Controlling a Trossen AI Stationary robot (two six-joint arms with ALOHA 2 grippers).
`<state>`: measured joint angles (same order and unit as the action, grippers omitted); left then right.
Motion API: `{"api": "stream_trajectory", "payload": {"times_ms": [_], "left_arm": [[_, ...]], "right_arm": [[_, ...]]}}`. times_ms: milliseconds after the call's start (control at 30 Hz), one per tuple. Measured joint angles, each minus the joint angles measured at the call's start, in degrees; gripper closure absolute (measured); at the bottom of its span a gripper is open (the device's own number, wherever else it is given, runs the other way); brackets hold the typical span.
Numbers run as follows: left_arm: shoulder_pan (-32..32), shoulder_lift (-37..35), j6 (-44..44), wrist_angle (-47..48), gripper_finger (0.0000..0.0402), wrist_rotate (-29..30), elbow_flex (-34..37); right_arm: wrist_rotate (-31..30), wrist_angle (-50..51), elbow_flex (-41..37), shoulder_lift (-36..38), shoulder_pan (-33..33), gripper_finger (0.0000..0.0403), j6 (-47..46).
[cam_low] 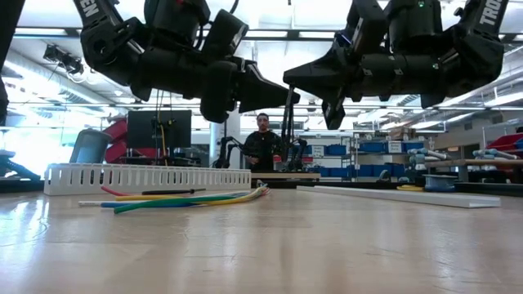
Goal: Ziptie cables
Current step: Prepare the black zip tie to wrap the cable wires
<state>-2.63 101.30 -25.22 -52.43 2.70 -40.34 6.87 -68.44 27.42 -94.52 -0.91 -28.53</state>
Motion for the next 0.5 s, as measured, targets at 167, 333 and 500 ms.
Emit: {"api": "stream_trajectory", "payload": {"times_ms": [167, 333, 500], "left_arm": [[-0.1, 0.0, 0.1, -0.3, 0.0401, 0.2, 0.0], [-0.6, 0.0, 0.4, -0.1, 0.0401, 0.7, 0.0], [-0.8, 0.0, 0.5, 1.2, 0.0401, 0.6, 0.0]], "right_arm": [[-1.9, 0.1, 0.0, 0.0, 0.5, 0.0402, 1.5], [-2.1, 0.0, 0.0, 0.0, 2.3, 0.0403, 1.7], [-2.5, 0.0, 0.0, 0.0, 4.2, 0.0403, 2.7]]}}
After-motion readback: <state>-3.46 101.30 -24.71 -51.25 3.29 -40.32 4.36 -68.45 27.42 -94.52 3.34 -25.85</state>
